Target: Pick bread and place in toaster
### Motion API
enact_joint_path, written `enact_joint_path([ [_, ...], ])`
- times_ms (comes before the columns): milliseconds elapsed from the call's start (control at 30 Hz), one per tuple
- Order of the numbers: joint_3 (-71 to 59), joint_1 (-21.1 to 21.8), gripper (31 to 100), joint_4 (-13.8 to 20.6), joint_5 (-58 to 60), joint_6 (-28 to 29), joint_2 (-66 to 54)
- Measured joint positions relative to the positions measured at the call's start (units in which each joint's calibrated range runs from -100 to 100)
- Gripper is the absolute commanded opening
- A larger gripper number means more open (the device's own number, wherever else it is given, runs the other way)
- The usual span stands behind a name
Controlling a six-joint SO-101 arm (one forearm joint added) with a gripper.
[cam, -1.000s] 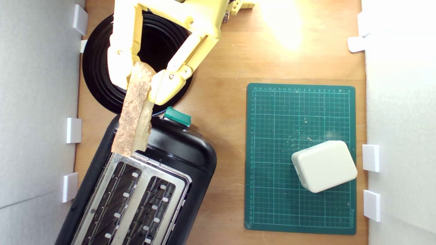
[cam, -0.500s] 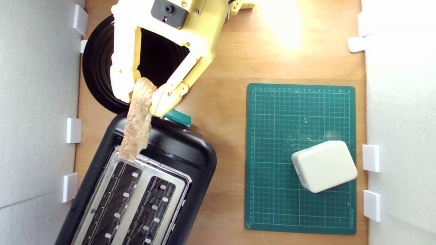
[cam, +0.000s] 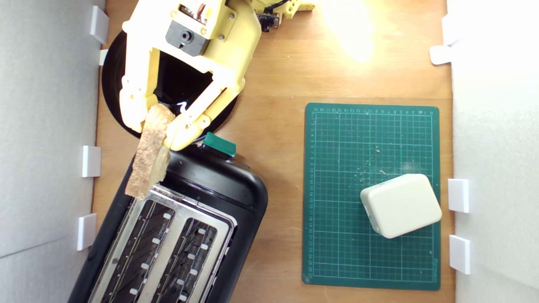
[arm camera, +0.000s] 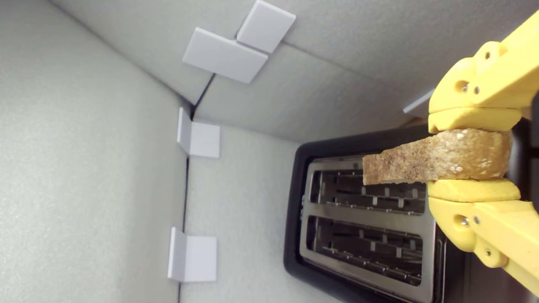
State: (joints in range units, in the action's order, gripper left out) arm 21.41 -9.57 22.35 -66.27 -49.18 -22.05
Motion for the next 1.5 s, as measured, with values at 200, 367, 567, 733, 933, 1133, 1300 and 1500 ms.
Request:
enact_joint_path([
  [200,0.0,0.4,58.6,-1.1,0.0,0.0,0.6],
  [367,-0.1,-0.7,58.6,-3.6,0.0,0.0,0.8],
  [567,0.0,-1.0,58.6,-3.7,0.8,0.5,0.8],
  [733,0.0,-1.0,58.6,-3.7,3.0,1.7,0.9],
  [933,0.0,-1.0,58.6,-3.7,3.6,1.7,3.2],
  [1133,3.7,-1.2,58.6,-3.8,3.8,2.0,5.8],
  [1300,5.3,-1.2,58.6,-3.8,3.8,2.0,7.2],
  [1500,5.8,-1.4,58.6,-3.8,3.8,2.0,8.6],
])
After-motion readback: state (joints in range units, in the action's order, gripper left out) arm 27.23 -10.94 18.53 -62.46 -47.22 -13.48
